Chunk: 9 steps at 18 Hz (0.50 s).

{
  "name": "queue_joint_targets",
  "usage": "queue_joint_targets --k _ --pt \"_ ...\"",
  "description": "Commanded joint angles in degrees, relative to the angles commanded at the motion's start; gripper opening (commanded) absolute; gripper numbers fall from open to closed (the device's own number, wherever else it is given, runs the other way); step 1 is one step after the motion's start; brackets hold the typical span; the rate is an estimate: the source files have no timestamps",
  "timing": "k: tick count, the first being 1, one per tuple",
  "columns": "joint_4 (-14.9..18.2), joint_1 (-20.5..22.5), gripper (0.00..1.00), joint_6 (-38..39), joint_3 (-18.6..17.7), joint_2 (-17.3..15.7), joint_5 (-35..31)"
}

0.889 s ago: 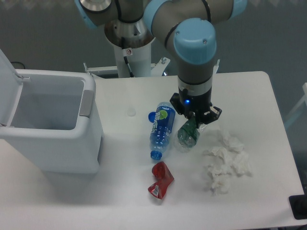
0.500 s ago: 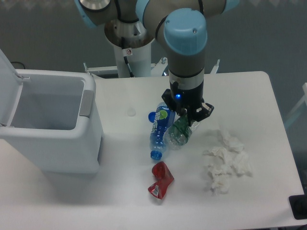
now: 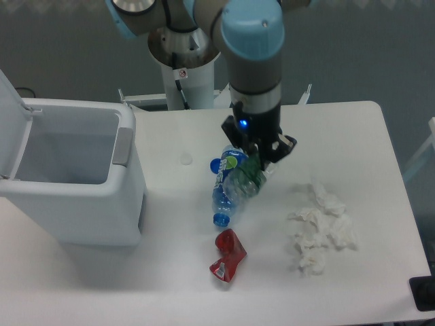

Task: Place the plastic bottle in the trash can
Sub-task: 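Lift the green bottle and carry it over the white trash bin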

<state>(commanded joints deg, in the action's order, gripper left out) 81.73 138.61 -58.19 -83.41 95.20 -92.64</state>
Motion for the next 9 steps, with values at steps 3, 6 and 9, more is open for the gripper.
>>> queue_joint_targets --k 3,6,9 --pt "1.24 -3.86 0.3 2.62 -0.09 -3.17 0.79" --pt "1.07 -9.31 0.3 6.32 0.0 -4.93 1.49" --pt "0.45 -13.36 0.3 10.97 0.87 -5.55 4.04"
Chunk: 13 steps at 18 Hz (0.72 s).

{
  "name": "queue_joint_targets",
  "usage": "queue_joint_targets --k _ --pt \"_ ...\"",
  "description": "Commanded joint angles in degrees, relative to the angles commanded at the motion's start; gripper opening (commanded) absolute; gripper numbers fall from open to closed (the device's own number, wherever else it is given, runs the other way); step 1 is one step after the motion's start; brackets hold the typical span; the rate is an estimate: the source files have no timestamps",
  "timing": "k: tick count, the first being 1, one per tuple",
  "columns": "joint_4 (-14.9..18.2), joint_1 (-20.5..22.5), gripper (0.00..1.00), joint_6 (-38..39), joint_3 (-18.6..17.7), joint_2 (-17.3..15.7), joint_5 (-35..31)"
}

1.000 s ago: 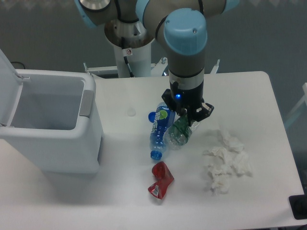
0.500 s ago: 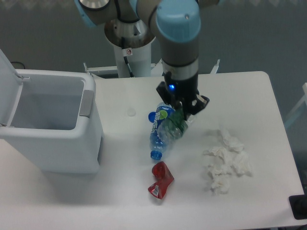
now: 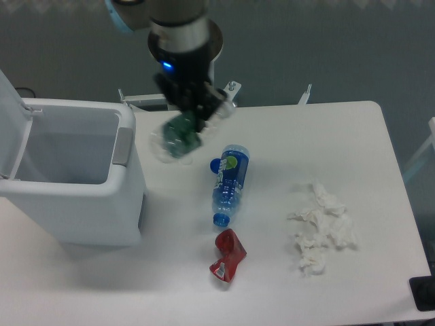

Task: Place the plastic bottle in the trash can
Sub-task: 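Lift the green bottle and carry it over the white trash bin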

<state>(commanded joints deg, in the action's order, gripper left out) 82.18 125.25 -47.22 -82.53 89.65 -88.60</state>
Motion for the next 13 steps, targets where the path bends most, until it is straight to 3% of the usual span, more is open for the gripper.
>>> queue_joint_targets --k 2,7,10,13 --pt "-2.79 -2.28 0.31 4.04 0.44 0.0 2.46" --pt "-15.45 -5.98 0.32 15.64 0.18 0.87 7.91" --pt "-19.68 -8.79 0.35 20.22 0.18 3.15 8.53" --pt "-21.01 -10.82 0.38 23.83 0.09 5.88 8.62"
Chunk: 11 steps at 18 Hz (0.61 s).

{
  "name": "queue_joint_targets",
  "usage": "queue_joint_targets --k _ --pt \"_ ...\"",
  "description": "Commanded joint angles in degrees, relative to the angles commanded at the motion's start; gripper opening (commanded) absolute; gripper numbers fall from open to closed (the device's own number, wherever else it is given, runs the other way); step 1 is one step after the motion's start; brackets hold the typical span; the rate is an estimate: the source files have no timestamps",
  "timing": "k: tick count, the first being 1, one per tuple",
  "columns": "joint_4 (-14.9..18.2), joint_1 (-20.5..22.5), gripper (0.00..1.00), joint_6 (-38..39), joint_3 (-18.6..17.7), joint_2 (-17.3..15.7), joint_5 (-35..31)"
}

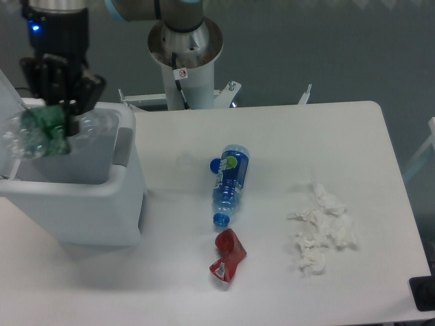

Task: Place the plastic bottle in the trash can
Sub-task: 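Lower the green bottle into the bin and open the gripper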

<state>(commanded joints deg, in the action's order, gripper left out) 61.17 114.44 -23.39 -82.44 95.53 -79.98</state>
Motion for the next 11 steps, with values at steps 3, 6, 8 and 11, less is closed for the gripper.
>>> queue_joint_targets --k 3,6,8,11 --pt "-0.09 -0.79 0.44 0.45 -0.96 0.98 0.09" --pt "-0.09 -0.79 0.53 0.36 -1.41 1.33 0.26" --pt "-0.09 -0.88 0.61 0.27 -1.93 1.07 0.53" --pt "-0.09 -0.79 0.74 0.18 -2.02 0.8 0.96"
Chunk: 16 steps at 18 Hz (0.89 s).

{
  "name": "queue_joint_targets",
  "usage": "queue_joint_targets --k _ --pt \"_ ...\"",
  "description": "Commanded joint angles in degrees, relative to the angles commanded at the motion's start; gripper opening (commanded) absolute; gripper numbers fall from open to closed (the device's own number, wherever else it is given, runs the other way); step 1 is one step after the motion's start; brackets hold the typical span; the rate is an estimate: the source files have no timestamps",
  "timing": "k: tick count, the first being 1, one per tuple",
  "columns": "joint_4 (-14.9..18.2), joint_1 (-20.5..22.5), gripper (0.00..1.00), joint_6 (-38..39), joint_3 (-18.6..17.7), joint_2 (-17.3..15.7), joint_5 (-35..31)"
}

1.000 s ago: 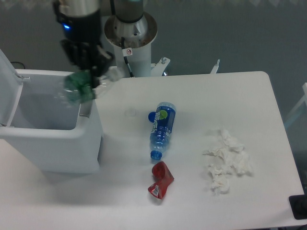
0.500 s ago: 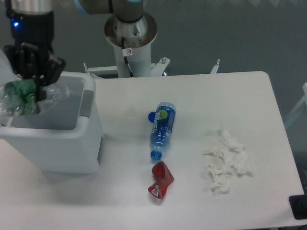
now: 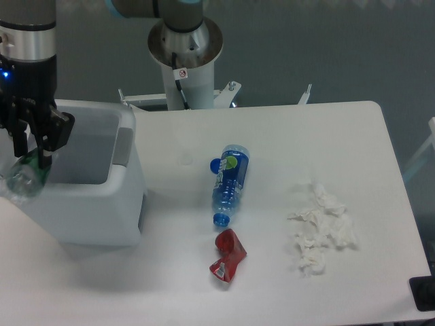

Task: Place the plastic bottle in the trash can

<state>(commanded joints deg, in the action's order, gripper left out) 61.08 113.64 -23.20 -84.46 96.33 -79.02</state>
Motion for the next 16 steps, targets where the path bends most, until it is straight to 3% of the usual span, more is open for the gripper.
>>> queue_joint_targets --k 3,9,14,16 --pt "0.09 0.35 0.98 0.0 0.09 -0.79 0.97" --pt "0.18 2.45 1.0 -0.26 0.35 -3.34 2.55" --pt "0.53 10.35 1.0 -3.33 0.18 -3.17 2.64" --pt "0.53 13.87 1.0 -3.51 -1.75 -2.99 2.82"
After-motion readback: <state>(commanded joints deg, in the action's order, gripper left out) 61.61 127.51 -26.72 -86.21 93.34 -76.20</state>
